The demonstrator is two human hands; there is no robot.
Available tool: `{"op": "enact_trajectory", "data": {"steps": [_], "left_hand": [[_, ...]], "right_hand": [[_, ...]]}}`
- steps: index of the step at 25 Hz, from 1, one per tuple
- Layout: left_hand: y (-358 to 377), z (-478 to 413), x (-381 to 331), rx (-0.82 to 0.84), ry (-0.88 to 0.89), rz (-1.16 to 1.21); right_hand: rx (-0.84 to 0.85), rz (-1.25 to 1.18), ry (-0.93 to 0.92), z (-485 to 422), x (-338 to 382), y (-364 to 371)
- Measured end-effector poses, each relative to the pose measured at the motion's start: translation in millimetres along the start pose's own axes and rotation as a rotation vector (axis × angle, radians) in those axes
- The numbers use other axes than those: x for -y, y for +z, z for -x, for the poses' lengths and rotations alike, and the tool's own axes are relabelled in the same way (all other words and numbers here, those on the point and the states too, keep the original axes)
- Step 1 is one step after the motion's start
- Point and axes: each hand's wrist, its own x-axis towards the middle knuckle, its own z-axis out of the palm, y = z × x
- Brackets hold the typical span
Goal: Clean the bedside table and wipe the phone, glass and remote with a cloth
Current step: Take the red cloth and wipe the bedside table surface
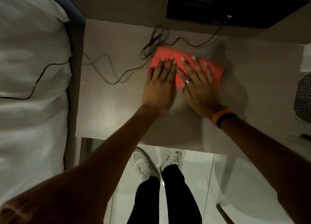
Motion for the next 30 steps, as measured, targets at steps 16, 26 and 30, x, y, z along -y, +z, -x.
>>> {"op": "enact_trajectory", "data": {"steps": [16, 26, 30], "left_hand": [[53.6, 122.5, -72.2, 0.022, 0.021, 0.075], [2.6, -96.7, -128.3, -0.024, -0.011, 0.056], [4.2, -105.4, -155.0, -0.013, 0.067, 0.025]], "right_hand": [[0.197, -0.165, -0.243, 135.6, -26.5, 8.8], [0.073, 0.042, -0.027, -6.8, -160.5, -32.8], [0.117, 0.078, -0.007, 14.9, -199.0, -36.9]]}}
